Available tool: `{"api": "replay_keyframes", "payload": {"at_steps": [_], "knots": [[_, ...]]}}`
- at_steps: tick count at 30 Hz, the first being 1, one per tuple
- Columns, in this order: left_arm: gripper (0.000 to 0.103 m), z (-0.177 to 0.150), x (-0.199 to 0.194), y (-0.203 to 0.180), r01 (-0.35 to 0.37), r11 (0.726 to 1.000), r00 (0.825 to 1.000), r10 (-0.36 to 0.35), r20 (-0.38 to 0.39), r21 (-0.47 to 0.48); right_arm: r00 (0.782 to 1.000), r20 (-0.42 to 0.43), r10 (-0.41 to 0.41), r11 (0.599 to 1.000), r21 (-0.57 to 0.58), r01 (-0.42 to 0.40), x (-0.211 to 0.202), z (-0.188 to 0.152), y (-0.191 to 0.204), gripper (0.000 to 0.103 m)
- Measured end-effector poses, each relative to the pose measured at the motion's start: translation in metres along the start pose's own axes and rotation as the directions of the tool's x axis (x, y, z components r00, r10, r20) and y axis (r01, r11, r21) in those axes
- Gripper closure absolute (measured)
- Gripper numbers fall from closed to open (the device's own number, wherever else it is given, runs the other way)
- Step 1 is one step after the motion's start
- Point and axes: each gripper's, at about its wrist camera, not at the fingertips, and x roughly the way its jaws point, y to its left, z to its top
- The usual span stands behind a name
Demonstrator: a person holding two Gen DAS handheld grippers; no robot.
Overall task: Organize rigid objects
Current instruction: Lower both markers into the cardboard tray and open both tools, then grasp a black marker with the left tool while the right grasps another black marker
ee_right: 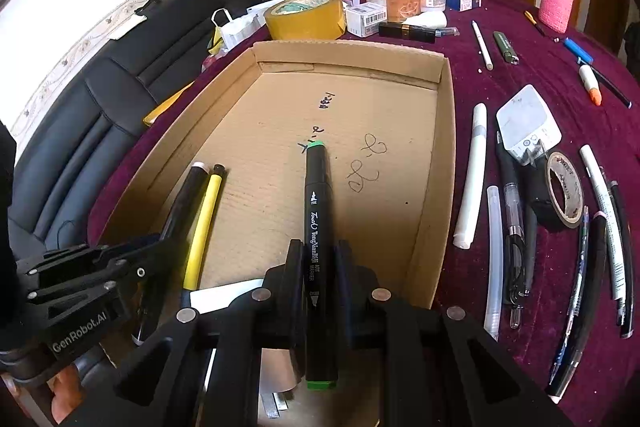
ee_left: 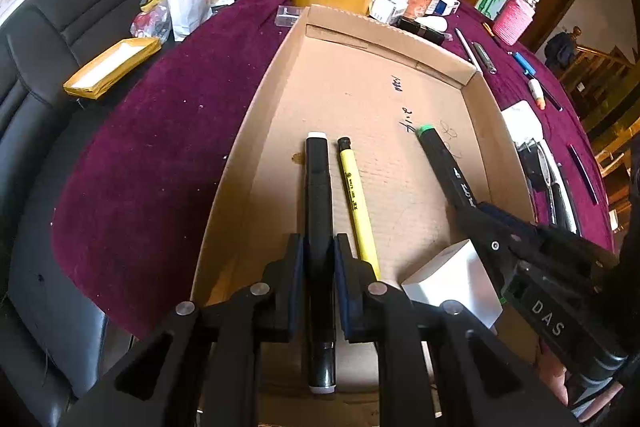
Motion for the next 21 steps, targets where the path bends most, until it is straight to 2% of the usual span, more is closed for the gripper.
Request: {"api": "replay_keyframes", "payload": {"at_steps": [3, 4, 5, 7, 10, 12, 13, 17, 21], "knots": [[0.083, -0.002, -0.001, -0.004, -0.022, 1.000, 1.000, 0.022, 0.007, 0.010, 1.000, 0.003, 0.013, 1.000, 0.013, -0.013, -0.003, -0.001, -0.003, 0.080], [0.079, -0.003, -0.002, -0.006, -0.032, 0.999, 0.999, 0.032, 0.013, 0.017, 1.000, 0.009, 0.025, 1.000, 0.019, -0.025, -0.006, -0.002, -0.004, 0.073], [0.072, -0.003, -0.004, -0.008, -0.046, 0.999, 0.999, 0.046, 0.021, 0.021, 0.999, 0.019, 0.040, 0.999, 0.024, -0.041, -0.009, -0.003, -0.006, 0.066], [0.058, -0.006, -0.012, -0.011, -0.070, 0.997, 0.996, 0.069, 0.057, 0.018, 0.997, 0.039, 0.062, 0.997, 0.036, -0.063, -0.018, -0.004, -0.009, 0.061], [0.055, -0.009, -0.023, -0.020, -0.103, 0.994, 0.991, 0.100, 0.089, 0.024, 0.994, 0.075, 0.086, 0.995, 0.036, -0.089, -0.035, -0.008, -0.014, 0.060], [0.049, -0.011, -0.032, -0.029, -0.115, 0.993, 0.987, 0.111, 0.116, 0.029, 0.991, 0.093, 0.099, 0.993, 0.049, -0.104, -0.046, -0.013, -0.020, 0.060], [0.042, -0.012, -0.036, -0.035, -0.123, 0.992, 0.985, 0.117, 0.130, 0.036, 0.988, 0.101, 0.113, 0.991, 0.056, -0.119, -0.052, -0.017, -0.024, 0.060], [0.040, -0.018, -0.047, -0.070, -0.168, 0.980, 0.972, 0.147, 0.186, 0.103, 0.985, 0.128, 0.116, 0.989, 0.079, -0.127, -0.074, -0.033, -0.043, 0.058], [0.040, -0.027, -0.051, -0.108, -0.166, 0.971, 0.971, 0.132, 0.198, 0.170, 0.984, 0.151, 0.092, 0.987, 0.117, -0.110, -0.092, -0.053, -0.070, 0.057]]}}
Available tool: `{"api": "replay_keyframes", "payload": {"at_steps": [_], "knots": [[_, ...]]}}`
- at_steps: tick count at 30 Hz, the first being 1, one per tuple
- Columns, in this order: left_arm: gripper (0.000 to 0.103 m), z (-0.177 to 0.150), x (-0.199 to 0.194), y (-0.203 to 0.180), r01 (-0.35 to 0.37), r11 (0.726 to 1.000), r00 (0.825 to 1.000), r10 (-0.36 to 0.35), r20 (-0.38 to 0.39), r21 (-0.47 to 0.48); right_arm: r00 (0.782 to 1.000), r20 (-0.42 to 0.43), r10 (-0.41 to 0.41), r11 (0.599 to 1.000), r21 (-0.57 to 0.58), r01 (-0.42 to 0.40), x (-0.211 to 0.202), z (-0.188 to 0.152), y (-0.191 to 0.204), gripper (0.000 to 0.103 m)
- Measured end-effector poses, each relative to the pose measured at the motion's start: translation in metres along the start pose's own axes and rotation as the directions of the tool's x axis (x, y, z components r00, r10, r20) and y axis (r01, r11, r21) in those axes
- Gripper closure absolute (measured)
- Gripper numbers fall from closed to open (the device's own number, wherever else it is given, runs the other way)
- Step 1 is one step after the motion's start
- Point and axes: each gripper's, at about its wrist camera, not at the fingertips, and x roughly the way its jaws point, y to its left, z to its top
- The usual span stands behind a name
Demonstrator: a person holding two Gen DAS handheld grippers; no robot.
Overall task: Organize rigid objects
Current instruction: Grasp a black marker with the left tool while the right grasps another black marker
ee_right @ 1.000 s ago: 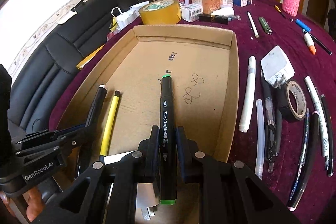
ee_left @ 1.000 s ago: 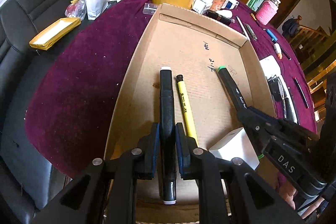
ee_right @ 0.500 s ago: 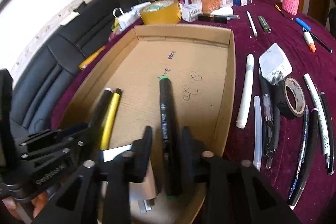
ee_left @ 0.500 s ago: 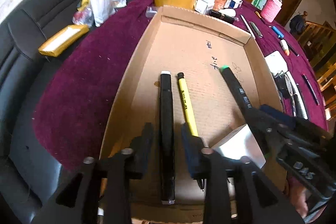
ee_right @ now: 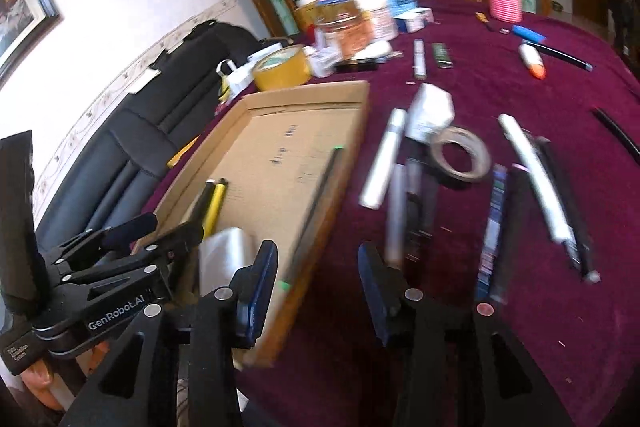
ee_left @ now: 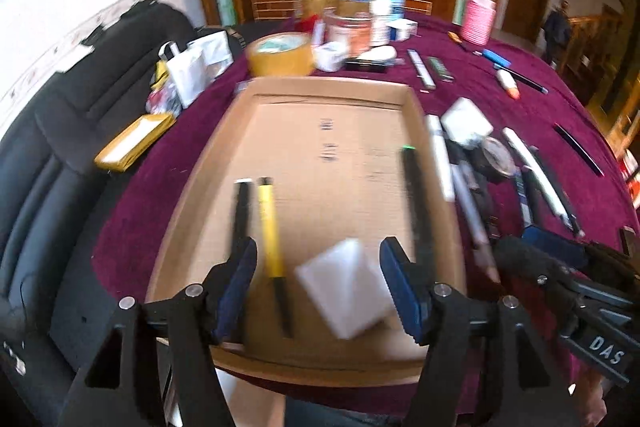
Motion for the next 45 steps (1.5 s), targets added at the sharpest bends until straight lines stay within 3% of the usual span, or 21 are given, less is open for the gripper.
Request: {"api": "replay_keyframes", "payload": {"at_steps": [11, 15, 19, 30, 33, 39, 41, 45], "knots": [[0.040, -0.008, 0.000, -0.100, -0.002, 0.985, 1.000, 0.007, -0.027, 0.175, 0.999, 0.023, -0.036, 0.991, 0.127, 0.033, -0.039, -0.028, -0.084, 0.057], [0.039, -0.012, 0.004, -0.124, 0.001, 0.979, 0.999, 0.007, -0.041, 0.205, 0.999, 0.038, -0.037, 0.988, 0.149, 0.031, -0.050, -0.032, -0.105, 0.045], [0.040, -0.014, 0.011, -0.148, 0.003, 0.969, 0.998, 0.013, -0.062, 0.246, 0.998, 0.050, -0.035, 0.986, 0.166, 0.027, -0.058, -0.032, -0.122, 0.044], [0.040, -0.011, 0.024, -0.173, 0.005, 0.958, 0.997, 0.019, -0.080, 0.288, 0.997, 0.067, -0.036, 0.981, 0.193, 0.022, -0.064, -0.030, -0.149, 0.044], [0.040, -0.008, 0.026, -0.169, 0.042, 0.965, 0.995, -0.017, -0.097, 0.259, 0.996, 0.070, -0.046, 0.982, 0.187, 0.032, -0.064, -0.026, -0.153, 0.044], [0.040, 0.001, 0.028, -0.160, 0.102, 0.975, 0.991, -0.083, -0.106, 0.196, 0.997, 0.059, -0.041, 0.976, 0.215, 0.027, -0.057, -0.008, -0.170, 0.056], [0.040, 0.004, 0.031, -0.159, 0.133, 0.975, 0.986, -0.111, -0.127, 0.176, 0.997, 0.044, -0.058, 0.975, 0.216, 0.047, -0.051, -0.003, -0.174, 0.066], [0.040, 0.008, 0.035, -0.158, 0.161, 0.975, 0.981, -0.140, -0.136, 0.152, 0.996, -0.009, -0.093, 0.971, 0.221, 0.092, -0.035, 0.007, -0.183, 0.072]]}}
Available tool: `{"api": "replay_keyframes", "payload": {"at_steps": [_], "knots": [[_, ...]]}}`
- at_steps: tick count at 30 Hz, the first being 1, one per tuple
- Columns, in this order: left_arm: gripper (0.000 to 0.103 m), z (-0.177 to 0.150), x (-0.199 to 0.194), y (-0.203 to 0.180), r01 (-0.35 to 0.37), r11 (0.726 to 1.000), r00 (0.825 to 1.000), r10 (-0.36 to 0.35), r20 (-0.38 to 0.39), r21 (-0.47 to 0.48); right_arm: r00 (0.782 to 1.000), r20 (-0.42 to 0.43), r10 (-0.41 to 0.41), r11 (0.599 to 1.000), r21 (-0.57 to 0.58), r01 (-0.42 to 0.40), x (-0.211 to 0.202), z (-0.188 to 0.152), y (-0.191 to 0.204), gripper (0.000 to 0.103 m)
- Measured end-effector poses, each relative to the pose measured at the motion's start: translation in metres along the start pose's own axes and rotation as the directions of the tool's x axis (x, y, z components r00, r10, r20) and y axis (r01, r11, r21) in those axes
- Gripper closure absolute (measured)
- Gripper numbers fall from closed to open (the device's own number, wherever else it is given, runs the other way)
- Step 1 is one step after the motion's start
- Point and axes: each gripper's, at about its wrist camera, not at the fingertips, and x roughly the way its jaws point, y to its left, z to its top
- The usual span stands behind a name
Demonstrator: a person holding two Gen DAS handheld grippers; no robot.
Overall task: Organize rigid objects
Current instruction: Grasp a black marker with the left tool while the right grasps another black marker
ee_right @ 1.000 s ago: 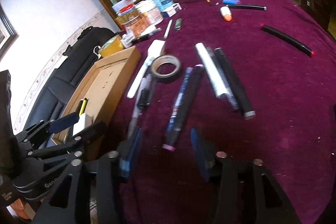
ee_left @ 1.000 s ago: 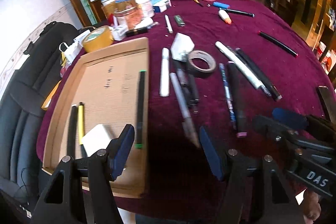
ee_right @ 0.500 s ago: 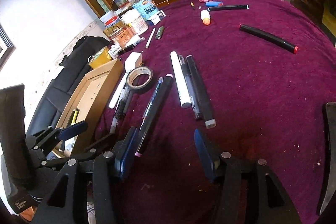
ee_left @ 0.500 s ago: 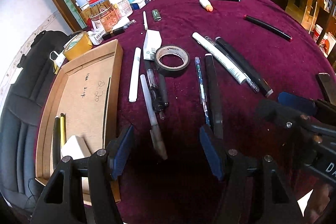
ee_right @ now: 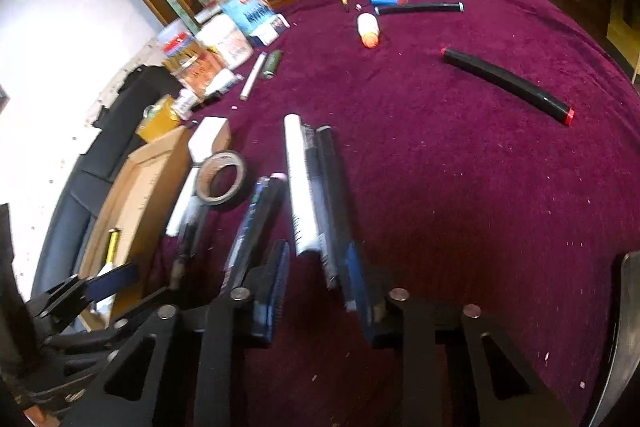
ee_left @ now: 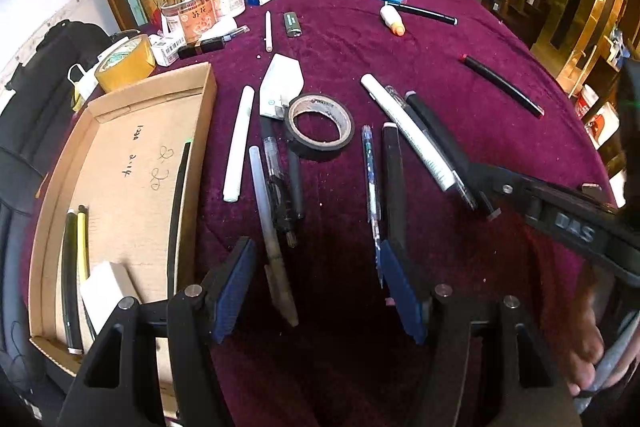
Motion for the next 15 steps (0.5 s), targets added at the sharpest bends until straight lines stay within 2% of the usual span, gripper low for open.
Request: {"api": "replay_keyframes", "payload": {"at_steps": [7, 10, 15], "knots": [[0.040, 0.008, 0.006, -0.005, 0.055, 0.998, 0.998, -0.055, -0.006, -0.007, 0.997, -0.044, -0.057, 0.998, 0.016, 0.058, 0.031, 0.022, -0.007, 0.074], [0.040, 0.011, 0.010, -0.009, 0.064, 0.998, 0.998, -0.064, -0.016, -0.001, 0.995, -0.032, -0.094, 0.995, -0.018, 0.093, 0.032, 0.023, -0.004, 0.084], [0.041, 0.019, 0.016, -0.020, 0.089, 0.996, 0.996, -0.089, -0.014, 0.018, 0.994, -0.028, -0.104, 0.995, -0.008, 0.103, 0.021, 0.013, -0.011, 0.086]]}}
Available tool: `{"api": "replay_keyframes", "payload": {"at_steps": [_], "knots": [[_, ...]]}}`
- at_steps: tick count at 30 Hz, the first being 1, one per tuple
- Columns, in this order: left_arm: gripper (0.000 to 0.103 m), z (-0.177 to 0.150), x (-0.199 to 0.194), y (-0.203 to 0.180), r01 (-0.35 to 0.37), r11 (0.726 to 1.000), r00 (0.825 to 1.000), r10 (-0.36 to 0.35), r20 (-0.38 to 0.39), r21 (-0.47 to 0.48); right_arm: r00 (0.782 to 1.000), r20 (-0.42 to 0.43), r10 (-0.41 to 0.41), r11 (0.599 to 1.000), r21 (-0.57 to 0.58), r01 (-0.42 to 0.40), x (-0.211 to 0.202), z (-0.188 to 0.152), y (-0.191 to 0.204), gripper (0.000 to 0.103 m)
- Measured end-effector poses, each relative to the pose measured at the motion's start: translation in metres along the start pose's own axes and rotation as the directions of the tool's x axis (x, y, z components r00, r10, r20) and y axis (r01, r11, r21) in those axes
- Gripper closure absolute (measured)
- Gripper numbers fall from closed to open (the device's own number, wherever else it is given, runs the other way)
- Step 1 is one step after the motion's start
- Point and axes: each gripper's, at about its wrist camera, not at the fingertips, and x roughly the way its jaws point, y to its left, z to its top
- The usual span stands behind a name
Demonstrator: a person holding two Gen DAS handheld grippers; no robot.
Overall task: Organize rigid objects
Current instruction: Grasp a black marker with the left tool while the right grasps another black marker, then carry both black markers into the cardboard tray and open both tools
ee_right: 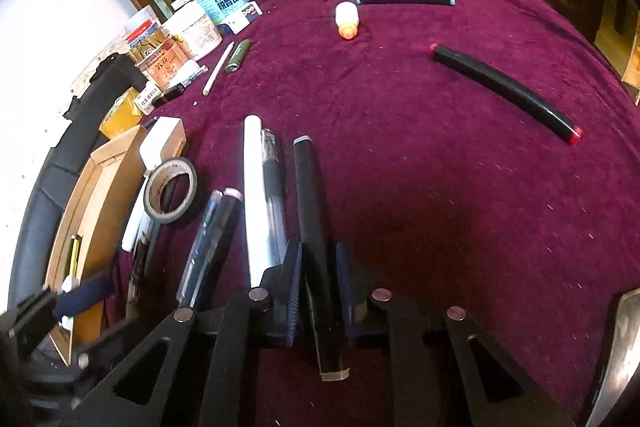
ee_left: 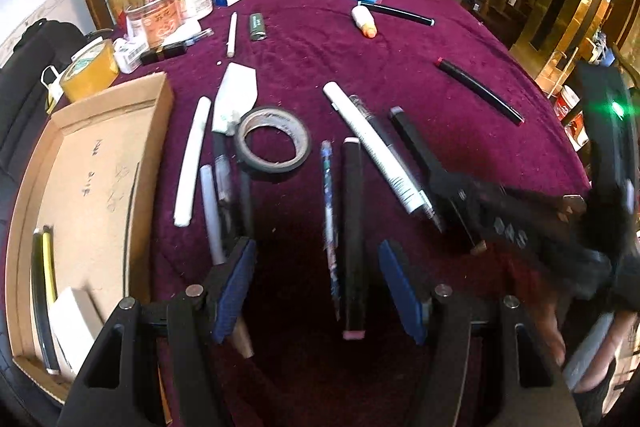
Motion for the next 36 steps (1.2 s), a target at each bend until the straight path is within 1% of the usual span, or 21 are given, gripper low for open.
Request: {"api": "replay_keyframes", "payload": {"at_steps": [2, 4, 6, 7, 8, 10, 11, 12, 16, 17, 19, 22, 26, 30, 34, 36], "knots": [[0.048, 0.003, 0.004, -0.004, 0.012, 1.000, 1.000, -0.012, -0.008, 0.007, 1.000, -0.003, -0.008, 1.000, 0.014, 0.008, -0.006, -0.006, -0.002, 0.086], [0.049, 0.005, 0.009, -0.010, 0.023, 1.000, 1.000, -0.022, -0.015, 0.022, 1.000, -0.004, -0.017, 0.999, 0.029, 0.017, -0.012, -0.012, -0.004, 0.085], [0.058, 0.008, 0.016, -0.015, 0.022, 0.999, 0.999, -0.021, -0.025, 0.041, 1.000, 0.002, -0.021, 0.999, 0.037, 0.021, -0.017, -0.020, -0.006, 0.085], [0.064, 0.010, 0.019, -0.017, 0.025, 0.999, 0.999, -0.024, -0.032, 0.043, 1.000, 0.005, -0.021, 0.999, 0.041, 0.021, -0.018, -0.022, -0.005, 0.085], [0.067, 0.011, 0.021, -0.017, 0.031, 0.999, 0.999, -0.029, -0.040, 0.041, 1.000, 0.009, -0.016, 0.999, 0.048, 0.016, -0.019, -0.025, -0.006, 0.085], [0.068, 0.015, 0.028, -0.019, 0.038, 0.999, 0.998, -0.036, -0.054, 0.039, 1.000, 0.020, 0.003, 0.998, 0.069, -0.005, -0.020, -0.027, -0.009, 0.085], [0.069, 0.016, 0.031, -0.021, 0.035, 0.998, 0.998, -0.032, -0.058, 0.044, 1.000, 0.026, 0.015, 0.997, 0.079, -0.017, -0.020, -0.028, -0.011, 0.085], [0.073, 0.017, 0.033, -0.022, 0.031, 0.998, 0.998, -0.029, -0.058, 0.049, 0.999, 0.031, 0.023, 0.996, 0.086, -0.025, -0.020, -0.029, -0.013, 0.085], [0.075, 0.019, 0.040, -0.026, 0.033, 0.997, 0.997, -0.029, -0.066, 0.063, 0.999, 0.038, 0.018, 0.996, 0.082, -0.021, -0.021, -0.030, -0.011, 0.085], [0.078, 0.019, 0.042, -0.027, 0.036, 0.997, 0.997, -0.031, -0.070, 0.062, 0.999, 0.040, 0.017, 0.996, 0.082, -0.020, -0.021, -0.030, -0.010, 0.085], [0.080, 0.019, 0.044, -0.028, 0.032, 0.998, 0.997, -0.027, -0.075, 0.062, 0.999, 0.042, 0.015, 0.997, 0.080, -0.018, -0.021, -0.030, -0.010, 0.085], [0.088, 0.017, 0.050, -0.027, 0.032, 0.998, 0.995, -0.027, -0.094, 0.057, 0.999, 0.044, 0.015, 0.996, 0.083, -0.019, -0.022, -0.031, -0.010, 0.085], [0.088, 0.016, 0.051, -0.024, 0.039, 0.998, 0.996, -0.036, -0.079, 0.045, 0.999, 0.045, 0.017, 0.996, 0.086, -0.021, -0.022, -0.031, -0.011, 0.084], [0.088, 0.012, 0.051, -0.031, 0.008, 0.996, 0.999, -0.004, -0.036, 0.092, 0.999, 0.047, 0.000, 0.997, 0.071, -0.004, -0.021, -0.030, -0.008, 0.084], [0.089, 0.006, 0.044, -0.033, -0.022, 0.995, 0.999, 0.024, -0.021, 0.092, 0.997, 0.052, -0.062, 0.998, 0.010, 0.062, -0.020, -0.031, 0.003, 0.085], [0.089, 0.003, 0.037, -0.034, -0.029, 0.995, 0.999, 0.031, -0.019, 0.093, 0.995, 0.055, -0.077, 0.997, -0.001, 0.077, -0.020, -0.032, 0.005, 0.085]]}}
